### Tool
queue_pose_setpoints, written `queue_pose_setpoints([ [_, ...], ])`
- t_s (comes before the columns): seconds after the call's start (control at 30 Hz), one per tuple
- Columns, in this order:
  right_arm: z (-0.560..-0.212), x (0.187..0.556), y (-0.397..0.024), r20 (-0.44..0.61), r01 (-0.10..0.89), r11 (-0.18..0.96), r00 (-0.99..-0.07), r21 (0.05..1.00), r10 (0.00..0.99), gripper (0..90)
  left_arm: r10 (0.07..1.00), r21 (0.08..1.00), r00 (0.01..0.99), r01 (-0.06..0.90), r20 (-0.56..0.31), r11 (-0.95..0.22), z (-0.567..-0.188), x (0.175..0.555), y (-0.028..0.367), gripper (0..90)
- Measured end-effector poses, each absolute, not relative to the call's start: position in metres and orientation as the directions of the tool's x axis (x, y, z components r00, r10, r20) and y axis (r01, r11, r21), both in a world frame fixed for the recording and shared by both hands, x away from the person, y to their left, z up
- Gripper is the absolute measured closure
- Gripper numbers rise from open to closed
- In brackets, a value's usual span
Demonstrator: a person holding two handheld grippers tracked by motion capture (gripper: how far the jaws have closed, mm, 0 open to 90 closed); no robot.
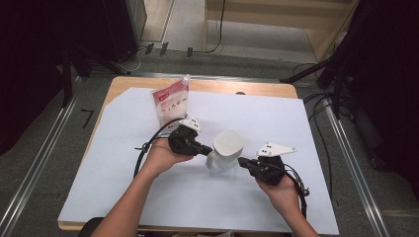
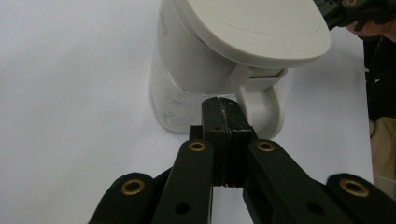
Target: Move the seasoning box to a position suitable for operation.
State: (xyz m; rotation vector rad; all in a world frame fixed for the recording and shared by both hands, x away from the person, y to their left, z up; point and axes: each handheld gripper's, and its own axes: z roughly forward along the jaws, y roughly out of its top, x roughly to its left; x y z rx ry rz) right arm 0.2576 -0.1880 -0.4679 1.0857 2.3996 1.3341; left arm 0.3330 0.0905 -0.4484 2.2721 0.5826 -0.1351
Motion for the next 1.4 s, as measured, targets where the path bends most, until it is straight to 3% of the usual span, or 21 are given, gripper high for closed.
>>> queue_pose_setpoints([
  [0.17, -0.467, 0.26, -0.187, 0.196, 0.524, 0.307, -0.7, 0.795, 0.687, 90.0, 0.376, 0.659, 0.899, 0.426, -0.227, -0.62, -0.446, 0.327, 0.09, 90.0],
  [0.5, -0.464, 0.267, -0.189, 0.199, 0.529, 0.277, -0.674, 0.802, 0.712, 90.0, 0.382, 0.69, 0.889, 0.442, -0.251, -0.573, -0.445, 0.315, 0.086, 90.0],
  [0.77, -0.464, 0.276, -0.192, 0.2, 0.541, 0.269, -0.656, 0.797, 0.728, 90.0, 0.39, 0.688, 0.895, 0.423, -0.216, -0.589, -0.446, 0.309, 0.077, 90.0],
  [1.03, -0.461, 0.292, -0.195, 0.221, 0.579, 0.263, -0.633, 0.772, 0.742, 90.0, 0.371, 0.675, 0.908, 0.4, -0.197, -0.62, -0.453, 0.302, 0.047, 90.0],
  [1.4, -0.46, 0.304, -0.198, 0.238, 0.581, 0.243, -0.628, 0.777, 0.741, 90.0, 0.329, 0.693, 0.902, 0.426, -0.279, -0.582, -0.46, 0.304, 0.029, 89.3],
])
